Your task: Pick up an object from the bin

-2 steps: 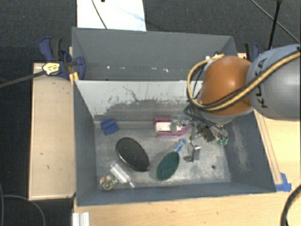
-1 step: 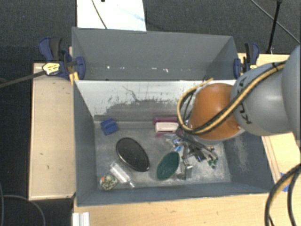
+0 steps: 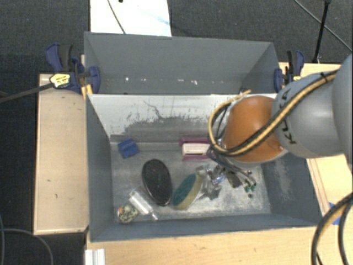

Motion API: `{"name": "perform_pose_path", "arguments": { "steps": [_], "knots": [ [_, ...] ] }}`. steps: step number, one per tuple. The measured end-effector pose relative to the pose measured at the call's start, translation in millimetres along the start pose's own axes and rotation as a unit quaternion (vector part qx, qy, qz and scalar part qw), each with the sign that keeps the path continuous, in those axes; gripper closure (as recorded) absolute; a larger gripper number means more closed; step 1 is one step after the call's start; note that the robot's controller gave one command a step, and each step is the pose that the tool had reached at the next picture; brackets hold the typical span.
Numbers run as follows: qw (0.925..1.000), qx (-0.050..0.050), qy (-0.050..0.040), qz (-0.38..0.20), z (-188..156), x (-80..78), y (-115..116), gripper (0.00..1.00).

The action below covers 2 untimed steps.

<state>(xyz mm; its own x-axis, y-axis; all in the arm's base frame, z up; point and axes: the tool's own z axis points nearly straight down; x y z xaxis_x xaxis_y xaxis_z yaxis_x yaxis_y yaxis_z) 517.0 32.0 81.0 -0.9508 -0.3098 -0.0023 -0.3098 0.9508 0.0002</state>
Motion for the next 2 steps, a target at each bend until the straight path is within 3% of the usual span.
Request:
{"name": "perform_pose_path", "arguments": {
  "steps": [1, 2],
  "knots": [
    [0.9999, 0.000, 0.0012, -0.013, -31.7, 27.3, 10.2, 1.00],
    [0.9986, 0.002, -0.0046, -0.053, -117.4, 11.8, -8.2, 1.00]
  ]
}}
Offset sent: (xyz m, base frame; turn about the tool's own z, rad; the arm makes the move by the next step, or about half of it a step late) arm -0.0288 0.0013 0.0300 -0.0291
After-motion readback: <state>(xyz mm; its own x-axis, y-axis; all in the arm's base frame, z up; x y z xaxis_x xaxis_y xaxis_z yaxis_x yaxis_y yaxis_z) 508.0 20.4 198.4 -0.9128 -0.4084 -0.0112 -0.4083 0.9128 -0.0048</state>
